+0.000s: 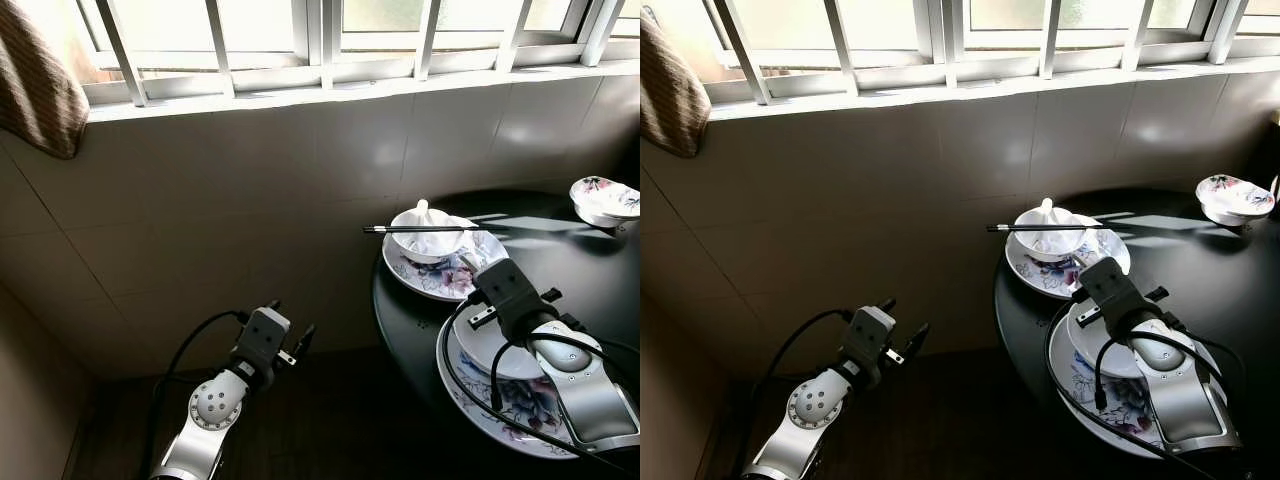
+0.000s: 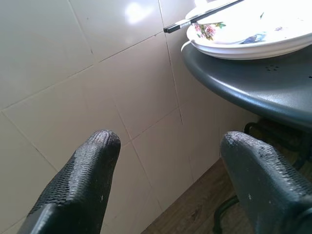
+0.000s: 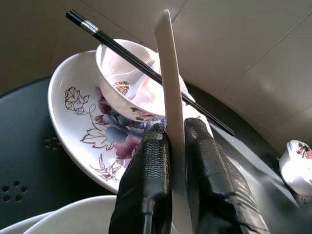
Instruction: Kitchen organization
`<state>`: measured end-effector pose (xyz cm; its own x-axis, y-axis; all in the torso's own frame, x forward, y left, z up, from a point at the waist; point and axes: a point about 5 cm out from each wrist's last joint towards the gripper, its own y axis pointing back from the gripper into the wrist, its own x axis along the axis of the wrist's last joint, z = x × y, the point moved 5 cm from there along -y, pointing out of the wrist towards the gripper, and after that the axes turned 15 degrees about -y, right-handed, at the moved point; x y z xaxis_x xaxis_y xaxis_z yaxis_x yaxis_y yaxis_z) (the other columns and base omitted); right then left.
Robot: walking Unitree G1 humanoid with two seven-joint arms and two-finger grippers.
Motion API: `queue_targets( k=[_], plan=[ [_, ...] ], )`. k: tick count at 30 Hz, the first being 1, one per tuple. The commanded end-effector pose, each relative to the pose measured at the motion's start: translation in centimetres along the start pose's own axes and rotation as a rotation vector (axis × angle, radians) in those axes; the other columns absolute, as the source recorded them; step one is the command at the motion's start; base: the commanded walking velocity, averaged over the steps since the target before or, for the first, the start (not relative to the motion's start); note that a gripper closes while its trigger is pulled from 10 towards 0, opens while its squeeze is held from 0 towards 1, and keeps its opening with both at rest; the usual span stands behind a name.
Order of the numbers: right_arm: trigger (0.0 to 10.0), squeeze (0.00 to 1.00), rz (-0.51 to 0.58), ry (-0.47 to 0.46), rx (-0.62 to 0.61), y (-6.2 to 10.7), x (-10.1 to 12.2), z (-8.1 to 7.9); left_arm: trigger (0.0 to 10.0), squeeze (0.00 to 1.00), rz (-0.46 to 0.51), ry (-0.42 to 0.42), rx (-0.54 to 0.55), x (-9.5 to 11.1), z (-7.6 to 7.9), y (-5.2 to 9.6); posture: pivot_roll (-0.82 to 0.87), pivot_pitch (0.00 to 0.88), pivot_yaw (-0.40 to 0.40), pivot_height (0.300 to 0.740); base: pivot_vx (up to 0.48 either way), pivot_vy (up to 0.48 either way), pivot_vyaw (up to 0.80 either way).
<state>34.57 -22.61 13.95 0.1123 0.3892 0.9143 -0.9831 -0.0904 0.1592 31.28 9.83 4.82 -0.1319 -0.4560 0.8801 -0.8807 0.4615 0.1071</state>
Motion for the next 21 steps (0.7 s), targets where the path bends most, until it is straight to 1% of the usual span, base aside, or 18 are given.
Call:
queue_targets(
  k=[1,2,3,4,5,7,8,10,11,12,13,15,16,18,19,21],
  plan=[
    [0.0,0.00,0.067,0.040,-0.039,-0.1,1.9,0.2,10.0,0.00,-0.012,0.012,0.005,-0.3,-0.3,-0.1,0.01,0.000,0.028,0.740,0.000,0.000,0.00],
    [0.0,0.00,0.123,0.054,-0.056,-0.1,3.0,0.2,10.0,0.00,-0.012,0.016,0.005,-0.3,-0.2,-0.1,0.01,0.000,0.028,0.740,0.000,0.000,0.00],
    [0.0,0.00,0.123,0.054,-0.056,-0.1,3.0,0.2,10.0,0.00,-0.012,0.016,0.005,-0.3,-0.2,-0.1,0.01,0.000,0.028,0.740,0.000,0.000,0.00],
    [0.0,0.00,0.184,0.090,-0.078,0.0,4.3,0.2,10.0,0.00,-0.012,0.018,0.005,-0.3,-0.2,-0.1,0.01,0.000,0.028,0.740,0.000,0.000,0.00],
    [0.0,0.00,0.295,0.098,-0.071,0.2,6.3,-0.4,10.0,0.00,-0.013,0.021,0.006,-0.3,-0.2,-0.1,0.01,0.000,0.028,0.740,0.000,0.000,0.00],
    [0.0,0.00,0.353,0.088,-0.057,0.3,7.3,-1.0,10.0,0.00,-0.012,0.022,0.007,-0.3,-0.3,-0.1,0.01,0.000,0.028,0.740,0.000,0.000,0.00],
    [0.0,0.00,0.389,0.062,-0.024,0.4,8.0,-1.9,10.0,0.00,-0.011,0.022,0.008,-0.3,-0.3,-0.1,0.01,0.000,0.027,0.740,0.000,0.000,0.00],
    [0.0,0.00,0.406,0.046,0.014,0.5,8.2,-2.8,10.0,0.00,-0.008,0.021,0.017,-0.3,-0.4,-0.1,0.01,0.000,0.028,0.740,0.000,0.000,0.00],
    [0.0,0.00,0.406,0.046,0.014,0.5,8.2,-2.8,10.0,0.00,-0.008,0.021,0.017,-0.3,-0.4,-0.1,0.01,0.000,0.028,0.740,0.000,0.000,0.00],
    [0.0,0.00,0.417,0.052,0.041,0.6,8.3,-3.5,10.0,0.00,-0.006,0.022,0.025,-0.2,-0.6,-0.1,0.01,0.000,0.028,0.740,0.000,0.000,0.00],
    [0.0,0.00,0.417,0.052,0.041,0.6,8.3,-3.5,10.0,0.00,-0.006,0.022,0.025,-0.2,-0.6,-0.1,0.01,0.000,0.028,0.740,0.000,0.000,0.00],
    [0.0,0.00,0.428,0.050,0.081,0.8,8.0,-4.7,10.0,0.00,-0.007,0.030,0.045,-0.3,-0.9,0.0,0.02,0.000,0.025,0.740,0.000,0.000,0.63],
    [0.0,0.00,0.441,0.065,0.111,1.0,7.9,-5.5,10.0,0.00,-0.003,0.039,0.059,-0.2,-1.1,0.1,0.02,0.000,0.025,0.740,0.000,0.266,0.80],
    [0.0,0.00,0.454,0.060,0.154,1.3,7.6,-6.7,10.0,0.00,-0.001,0.056,0.074,-0.3,-1.3,0.1,0.02,0.000,0.025,0.740,0.000,0.480,0.80],
    [0.0,0.00,0.454,0.060,0.154,1.3,7.6,-6.7,10.0,0.00,-0.001,0.056,0.074,-0.3,-1.3,0.1,0.02,0.000,0.025,0.740,0.000,0.480,0.80],
    [0.0,0.00,0.469,0.063,0.200,1.6,7.3,-8.0,10.0,0.00,0.000,0.059,0.075,-0.2,-1.4,0.1,0.02,0.000,0.022,0.740,0.000,0.480,0.80]
  ],
)
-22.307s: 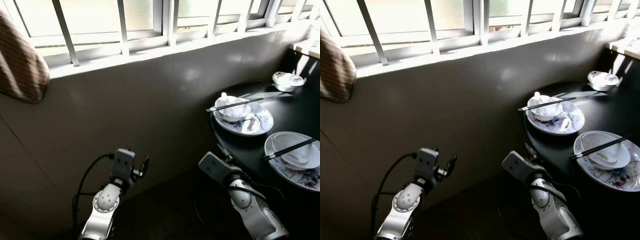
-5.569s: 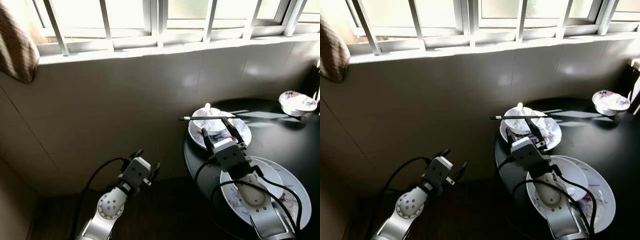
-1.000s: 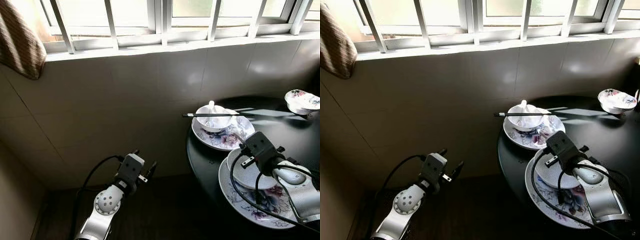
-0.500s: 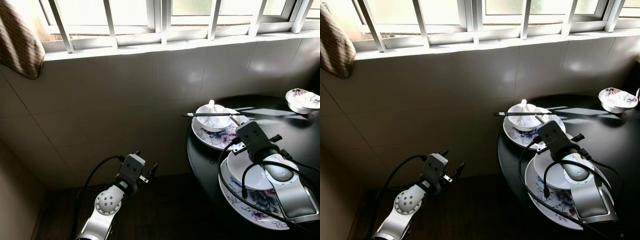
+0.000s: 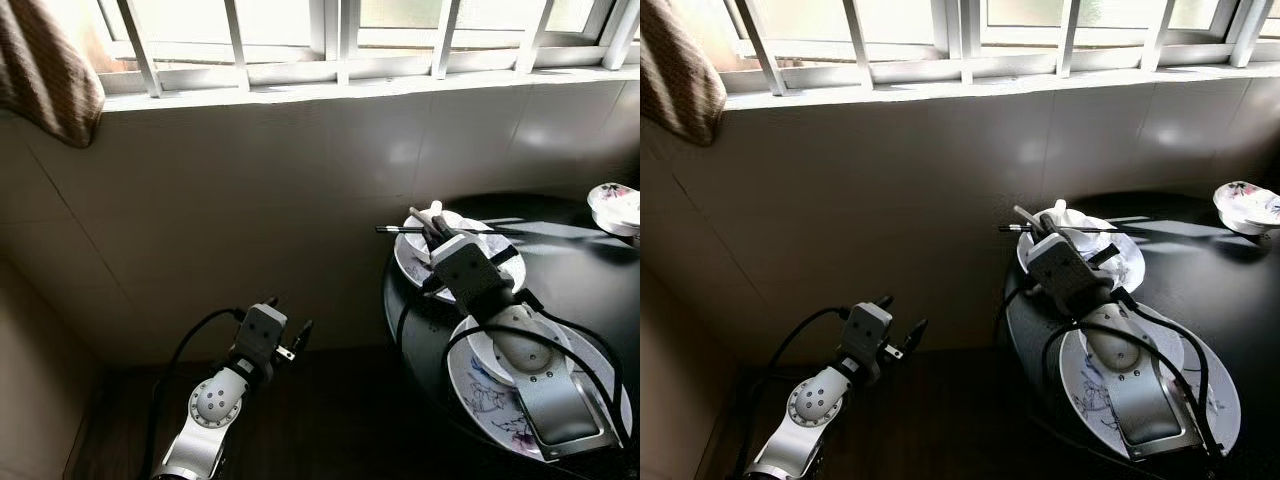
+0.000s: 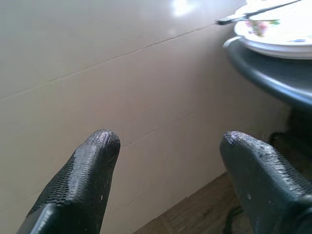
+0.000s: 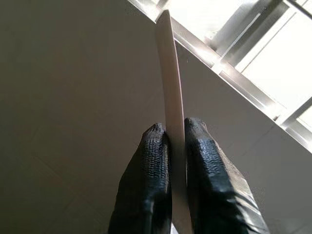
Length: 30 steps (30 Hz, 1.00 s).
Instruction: Kitchen organization
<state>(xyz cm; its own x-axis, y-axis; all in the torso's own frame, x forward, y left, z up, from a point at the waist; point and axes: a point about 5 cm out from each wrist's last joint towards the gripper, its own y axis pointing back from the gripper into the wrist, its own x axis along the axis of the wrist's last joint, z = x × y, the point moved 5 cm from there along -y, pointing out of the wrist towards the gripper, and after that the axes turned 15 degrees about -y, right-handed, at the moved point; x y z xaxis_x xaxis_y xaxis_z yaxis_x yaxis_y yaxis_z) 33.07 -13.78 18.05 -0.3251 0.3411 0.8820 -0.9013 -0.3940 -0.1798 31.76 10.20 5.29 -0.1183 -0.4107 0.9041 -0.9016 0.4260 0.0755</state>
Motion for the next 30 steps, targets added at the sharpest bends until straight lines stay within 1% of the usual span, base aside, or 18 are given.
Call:
queue_targets(
  k=[1,8,11,16,20,24,26,28,30],
  plan=[
    [0.0,0.00,0.026,-0.010,0.044,-0.1,0.2,-1.2,10.0,0.00,-0.009,0.006,0.025,-0.3,-0.7,0.3,0.02,0.000,0.022,0.740,0.000,0.480,0.80],
    [0.0,0.00,0.012,-0.001,0.052,0.0,-0.4,-1.3,10.0,0.00,-0.007,0.005,0.028,-0.3,-0.8,0.3,0.03,0.000,0.020,0.740,0.000,0.480,0.80],
    [0.0,0.00,0.001,-0.020,0.052,0.3,-1.0,-1.5,10.0,0.00,-0.004,0.002,0.035,-0.2,-0.9,0.4,0.03,0.000,0.021,0.740,0.000,0.371,0.80],
    [0.0,0.00,-0.012,-0.030,0.054,0.5,-1.9,-1.8,10.0,0.00,0.014,-0.001,0.048,0.0,-1.1,0.5,0.03,0.000,0.021,0.740,0.000,0.000,0.80],
    [0.0,0.00,-0.037,-0.033,0.056,0.9,-3.0,-2.1,10.0,0.00,0.021,-0.003,0.053,0.2,-1.3,0.6,0.03,0.000,0.024,0.740,0.000,0.000,0.80],
    [0.0,0.00,-0.071,-0.040,0.080,1.6,-4.3,-3.0,10.0,0.00,0.022,-0.004,0.056,0.2,-1.4,0.6,0.04,0.000,0.023,0.740,0.000,0.000,0.80],
    [0.0,0.00,-0.094,-0.048,0.094,2.1,-5.2,-3.6,10.0,0.00,0.021,-0.005,0.057,0.2,-1.4,0.6,0.03,0.000,0.023,0.740,0.000,0.000,0.80],
    [0.0,0.00,-0.123,-0.076,0.102,2.9,-6.5,-4.7,10.0,0.00,0.018,-0.009,0.058,0.1,-1.4,0.6,0.04,0.000,0.023,0.740,0.000,0.000,0.80],
    [0.0,0.00,-0.127,-0.074,0.103,3.0,-6.8,-5.0,10.0,0.00,0.017,-0.011,0.059,0.1,-1.4,0.6,0.04,0.000,0.023,0.740,0.000,0.000,0.80]
  ],
)
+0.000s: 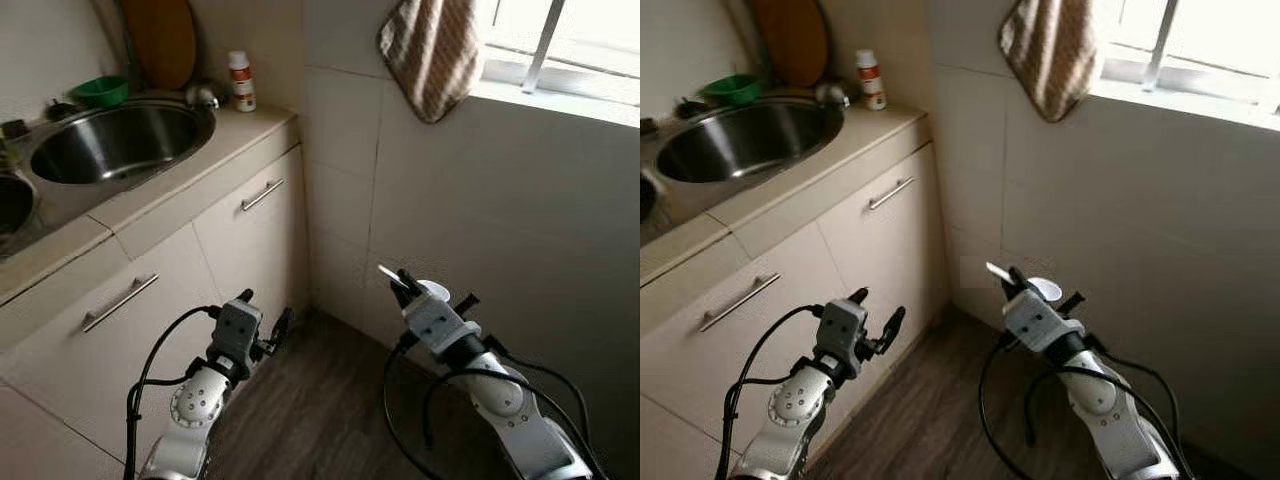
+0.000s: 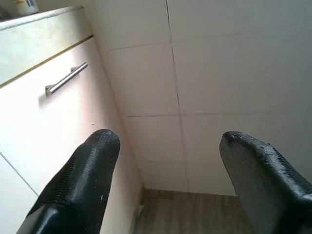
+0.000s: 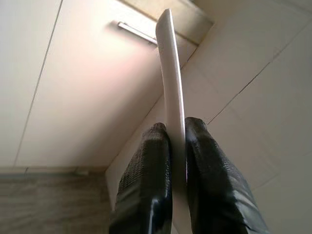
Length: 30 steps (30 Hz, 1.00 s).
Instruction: Kitchen organization
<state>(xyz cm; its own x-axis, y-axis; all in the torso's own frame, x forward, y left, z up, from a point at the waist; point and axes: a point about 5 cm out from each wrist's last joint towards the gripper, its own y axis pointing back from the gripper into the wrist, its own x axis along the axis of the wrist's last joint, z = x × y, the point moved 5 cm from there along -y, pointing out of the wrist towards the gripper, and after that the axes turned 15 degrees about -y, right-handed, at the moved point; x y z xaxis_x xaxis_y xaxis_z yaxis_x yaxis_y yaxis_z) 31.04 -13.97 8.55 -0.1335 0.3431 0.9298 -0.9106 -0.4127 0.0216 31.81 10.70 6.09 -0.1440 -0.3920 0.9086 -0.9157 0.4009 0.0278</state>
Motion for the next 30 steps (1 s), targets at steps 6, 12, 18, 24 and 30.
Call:
queue_targets(
  k=[6,12,18,24,30],
  plan=[
    [0.0,0.00,0.066,0.016,-0.011,-0.9,1.4,-0.1,10.0,0.00,-0.012,-0.028,0.014,-0.3,-0.8,0.3,0.04,0.000,0.024,0.740,0.000,0.000,0.80],
    [0.0,0.00,0.162,0.017,-0.061,-1.2,3.3,0.9,10.0,0.00,0.042,-0.069,0.088,0.8,-1.8,0.4,0.04,0.000,0.027,0.740,0.000,0.000,0.80],
    [0.0,0.00,0.320,0.073,-0.134,-1.2,6.9,2.5,10.0,0.00,0.145,-0.156,0.205,3.8,-4.1,0.6,0.05,0.000,0.023,0.740,0.152,0.000,0.80],
    [0.0,0.00,0.450,0.120,-0.185,-1.3,9.9,3.4,10.0,0.00,0.211,-0.167,0.286,6.1,-6.2,0.0,0.05,0.000,0.022,0.740,0.317,0.000,0.80],
    [0.0,0.00,0.509,0.139,-0.204,-1.7,11.6,4.0,10.0,0.00,0.242,-0.174,0.299,7.3,-6.4,-0.3,0.05,0.000,0.024,0.740,0.309,0.000,0.80]
  ],
)
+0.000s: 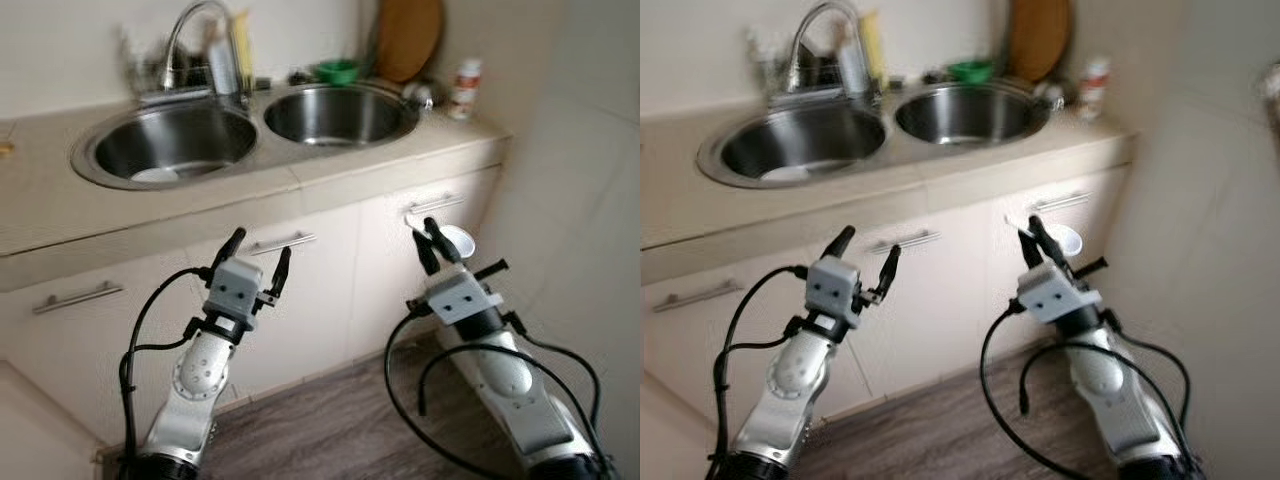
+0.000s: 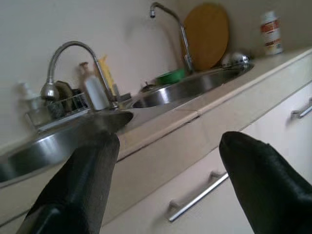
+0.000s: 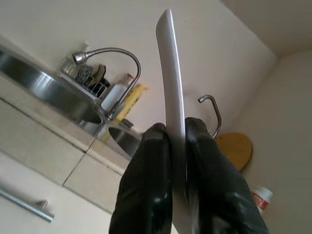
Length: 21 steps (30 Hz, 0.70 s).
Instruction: Kitchen organization
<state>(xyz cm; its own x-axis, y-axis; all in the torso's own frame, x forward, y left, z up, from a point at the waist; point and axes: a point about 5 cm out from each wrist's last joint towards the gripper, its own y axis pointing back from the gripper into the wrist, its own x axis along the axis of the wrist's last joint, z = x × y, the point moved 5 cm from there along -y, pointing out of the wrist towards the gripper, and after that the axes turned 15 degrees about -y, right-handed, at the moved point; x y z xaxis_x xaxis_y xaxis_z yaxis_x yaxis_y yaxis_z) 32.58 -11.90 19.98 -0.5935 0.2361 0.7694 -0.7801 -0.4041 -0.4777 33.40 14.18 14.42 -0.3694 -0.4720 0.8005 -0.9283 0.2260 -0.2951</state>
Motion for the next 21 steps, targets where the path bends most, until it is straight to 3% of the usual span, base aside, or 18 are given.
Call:
queue_targets(
  k=[1,7,8,9,10,11,15,19,21],
  plan=[
    [0.0,0.00,0.019,0.032,-0.023,-0.1,0.4,1.0,10.0,0.00,0.039,0.003,-0.007,1.3,0.5,-0.5,0.05,0.000,0.024,0.740,0.307,0.000,0.80],
    [0.0,0.00,0.060,0.057,-0.069,-1.0,1.1,2.2,10.0,0.00,0.069,-0.003,0.004,2.2,0.3,-1.0,0.05,0.000,0.021,0.740,0.306,0.000,0.80],
    [1.4,0.00,0.068,0.056,-0.085,-1.3,1.3,2.5,10.0,0.00,0.074,-0.004,0.010,2.4,0.0,-1.2,0.05,0.000,0.021,0.740,0.296,0.000,0.80],
    [4.2,0.00,0.073,0.062,-0.093,-1.5,1.4,2.6,10.0,0.00,0.078,-0.004,0.014,2.5,-0.1,-1.2,0.05,0.000,0.021,0.740,0.296,0.000,0.80],
    [4.2,0.00,0.077,0.066,-0.097,-1.6,1.5,2.7,10.0,0.00,0.081,-0.005,0.015,2.5,-0.1,-1.3,0.05,0.000,0.021,0.740,0.296,0.000,0.80],
    [10.0,0.00,0.088,0.069,-0.113,-1.8,1.7,3.0,10.0,0.00,0.085,-0.005,0.018,2.7,-0.2,-1.4,0.05,0.000,0.021,0.740,0.296,0.000,0.42],
    [10.0,0.00,0.106,0.088,-0.131,-2.4,2.1,3.4,10.0,0.00,0.107,-0.008,0.028,3.4,-0.5,-1.7,0.06,0.000,0.021,0.740,0.293,0.000,0.00],
    [10.0,0.00,0.097,0.059,-0.140,-2.7,1.9,3.4,10.0,0.00,0.114,-0.010,0.030,3.7,-0.6,-1.9,0.06,0.000,0.021,0.740,0.294,0.000,0.00],
    [10.0,0.00,0.094,0.000,-0.173,-2.8,1.7,3.7,10.0,0.00,0.114,-0.010,0.029,3.7,-0.6,-1.9,0.06,0.000,0.021,0.740,0.279,0.000,0.00]
  ],
)
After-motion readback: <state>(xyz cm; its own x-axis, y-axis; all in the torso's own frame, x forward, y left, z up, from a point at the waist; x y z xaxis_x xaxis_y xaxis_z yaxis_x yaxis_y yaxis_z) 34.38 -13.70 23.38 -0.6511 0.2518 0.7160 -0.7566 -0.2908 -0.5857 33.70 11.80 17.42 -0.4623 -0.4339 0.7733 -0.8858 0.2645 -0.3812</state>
